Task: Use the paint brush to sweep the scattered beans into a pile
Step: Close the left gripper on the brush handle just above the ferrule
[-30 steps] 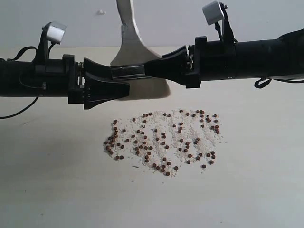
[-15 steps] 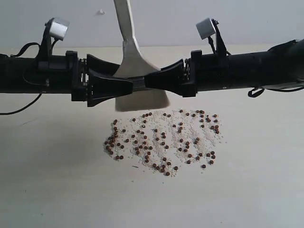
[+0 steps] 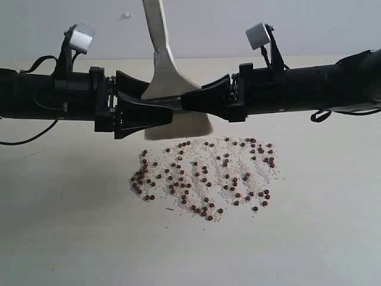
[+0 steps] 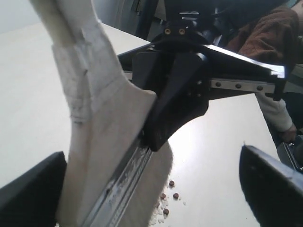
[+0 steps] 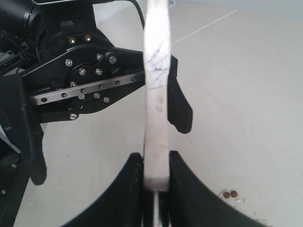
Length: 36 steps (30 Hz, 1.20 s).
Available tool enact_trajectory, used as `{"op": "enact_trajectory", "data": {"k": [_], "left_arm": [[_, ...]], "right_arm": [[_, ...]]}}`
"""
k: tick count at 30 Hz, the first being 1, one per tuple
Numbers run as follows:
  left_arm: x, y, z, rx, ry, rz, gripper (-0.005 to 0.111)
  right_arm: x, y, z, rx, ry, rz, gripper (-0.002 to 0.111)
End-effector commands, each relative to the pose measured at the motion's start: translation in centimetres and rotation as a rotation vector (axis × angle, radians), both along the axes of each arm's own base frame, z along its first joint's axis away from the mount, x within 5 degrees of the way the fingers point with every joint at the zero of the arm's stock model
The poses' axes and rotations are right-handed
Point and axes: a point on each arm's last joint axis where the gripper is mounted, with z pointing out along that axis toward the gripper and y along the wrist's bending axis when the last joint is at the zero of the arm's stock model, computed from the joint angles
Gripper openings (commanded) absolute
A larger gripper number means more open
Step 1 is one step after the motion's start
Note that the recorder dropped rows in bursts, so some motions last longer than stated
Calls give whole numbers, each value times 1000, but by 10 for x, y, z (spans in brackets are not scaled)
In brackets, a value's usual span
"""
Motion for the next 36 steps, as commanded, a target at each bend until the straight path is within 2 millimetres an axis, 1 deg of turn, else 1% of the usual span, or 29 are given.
{"op": "enact_trajectory", "data": {"k": [1,2,3,4,9,10,11,21,23,27,29,34,36], "left_arm": [[2,-2,2,-10,-1,9,67],[2,-2,2,-10,-1,9,58],[2,-2,2,-10,-1,9,47],[2,-2,2,-10,-1,9,40],[2,-2,2,-9,-3,9,12],[2,-2,2,-9,-6,8,3],[2,-2,2,-9,-6,8,0],[1,-2,2,-18,-6,1,1],[1,-2,2,-18,-6,1,9],[1,-2,2,-18,-4,1,36],[1,-2,2,-18,-4,1,45],[1,-2,2,-18,-4,1,45],[1,-2,2,-18,-6,1,42]], "right_arm": [[1,2,5,25,-18,9,0],[1,2,5,25,-18,9,0],[1,2,5,25,-18,9,0],[1,2,5,25,-15,8,0],[1,2,5,26,-10,7,0],[1,2,5,26,-10,7,0],[1,2,5,26,-10,7,0],[1,2,5,26,-8,7,0],[1,2,5,26,-8,7,0],[1,2,5,26,-8,7,0],[1,2,5,26,-8,7,0],[1,2,5,26,-8,7,0],[1,2,5,26,-8,7,0]]}}
